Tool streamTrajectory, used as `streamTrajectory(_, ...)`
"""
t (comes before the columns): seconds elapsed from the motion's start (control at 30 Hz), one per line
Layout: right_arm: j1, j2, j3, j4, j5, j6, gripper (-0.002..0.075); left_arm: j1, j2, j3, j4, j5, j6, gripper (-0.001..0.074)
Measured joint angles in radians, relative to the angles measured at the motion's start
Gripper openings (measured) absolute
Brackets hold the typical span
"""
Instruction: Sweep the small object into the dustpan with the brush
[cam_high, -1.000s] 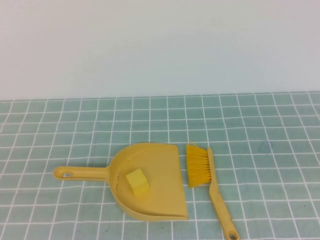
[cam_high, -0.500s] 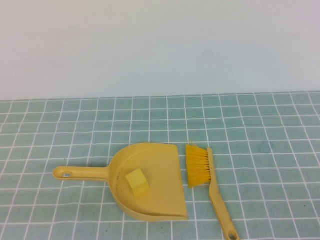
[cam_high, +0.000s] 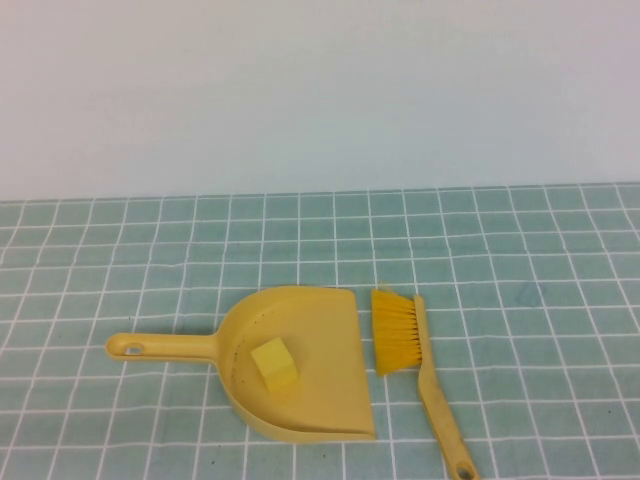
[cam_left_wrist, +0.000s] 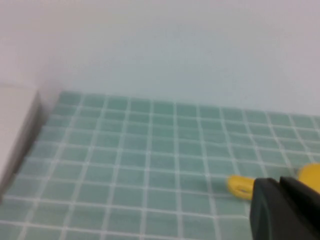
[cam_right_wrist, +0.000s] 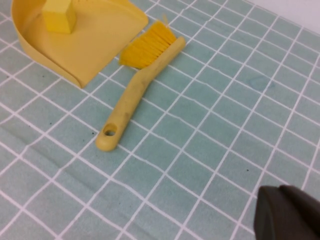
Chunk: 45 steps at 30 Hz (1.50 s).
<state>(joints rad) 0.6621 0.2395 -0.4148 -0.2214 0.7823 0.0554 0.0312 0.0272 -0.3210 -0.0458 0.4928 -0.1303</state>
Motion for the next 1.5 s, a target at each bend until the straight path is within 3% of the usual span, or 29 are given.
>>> streamTrajectory(0.17,0.0,0.0,0.0,-0.002,0.0,0.0,-0.0001,0.0,-0.047,0.178,0.109,-0.214,-0.031,0.0)
streamTrajectory(0.43,-0.018,-0.011,0.01,-0.071,-0.085,-0.025,-0.0001,0.026,-0.06,0.359,0.126,-0.262,-0.222,0.0)
streamTrajectory(0.53,-0.116,-0.022,0.061,-0.071,-0.245,-0.025,-0.0001,0.032,-0.06,0.355,0.118,-0.176,-0.233,0.0)
streamTrajectory(0.7,-0.367,-0.047,0.232,-0.063,-0.576,-0.017,-0.0001,0.04,-0.062,0.355,0.12,-0.166,-0.233,0.0)
streamTrajectory(0.8,-0.487,-0.098,0.336,-0.052,-0.682,0.006,-0.0001,0.04,-0.062,0.355,0.118,-0.163,-0.233,0.0)
streamTrajectory(0.97,-0.603,-0.218,0.44,-0.048,-0.728,0.027,-0.0001,0.04,-0.062,0.355,0.123,-0.17,-0.233,0.0)
streamTrajectory(1.4,-0.629,-0.248,0.441,-0.042,-0.702,0.049,-0.0001,-0.007,-0.062,0.355,0.12,-0.173,-0.233,0.0)
streamTrajectory(1.5,-0.629,-0.248,0.441,0.031,-0.696,0.043,-0.0001,-0.009,-0.06,0.355,0.12,-0.175,-0.233,0.0)
